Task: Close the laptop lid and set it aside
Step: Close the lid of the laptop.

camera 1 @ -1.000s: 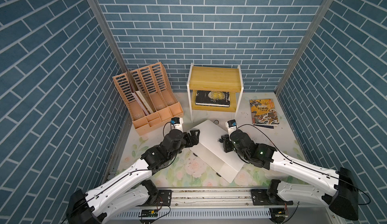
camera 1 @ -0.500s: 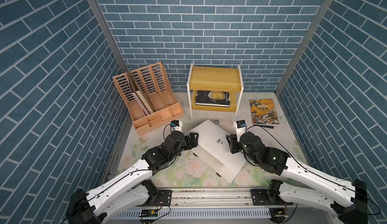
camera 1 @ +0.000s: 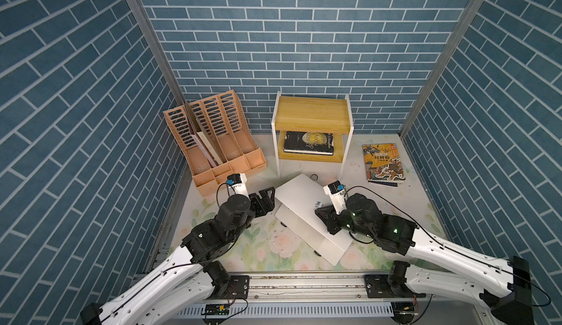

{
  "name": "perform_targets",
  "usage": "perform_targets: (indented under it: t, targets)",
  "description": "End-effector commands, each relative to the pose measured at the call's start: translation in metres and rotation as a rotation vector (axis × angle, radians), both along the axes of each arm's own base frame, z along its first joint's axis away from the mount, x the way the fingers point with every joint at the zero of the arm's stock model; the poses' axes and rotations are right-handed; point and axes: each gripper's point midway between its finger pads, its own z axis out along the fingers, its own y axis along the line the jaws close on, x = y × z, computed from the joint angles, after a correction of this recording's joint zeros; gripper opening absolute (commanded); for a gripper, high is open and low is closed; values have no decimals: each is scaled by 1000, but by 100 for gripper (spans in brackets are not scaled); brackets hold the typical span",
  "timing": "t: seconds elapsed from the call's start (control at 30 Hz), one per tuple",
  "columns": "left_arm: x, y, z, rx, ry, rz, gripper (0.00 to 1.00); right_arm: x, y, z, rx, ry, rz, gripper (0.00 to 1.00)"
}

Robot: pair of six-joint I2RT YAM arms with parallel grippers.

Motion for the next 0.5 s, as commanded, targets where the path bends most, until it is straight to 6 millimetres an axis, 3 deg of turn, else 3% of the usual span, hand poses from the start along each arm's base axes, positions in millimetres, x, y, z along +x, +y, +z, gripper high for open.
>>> perform_targets:
  t: [0.0,0.1,0.23,0.47]
  targets:
    - [-3,-1,23,-55,-53,-15,81,-14,8,-20,-43,27,66,15]
    - [-5,-11,28,-84,-74,-69,76,-13,6,-48,-131,46,52,14]
    - [-5,-25,19,-74,-43,-121,74,-7,0,-76,-219,57,20,10]
    - [0,-48,-23,-27,50,-184,75,9,-19,-99,-289,29,-103,11]
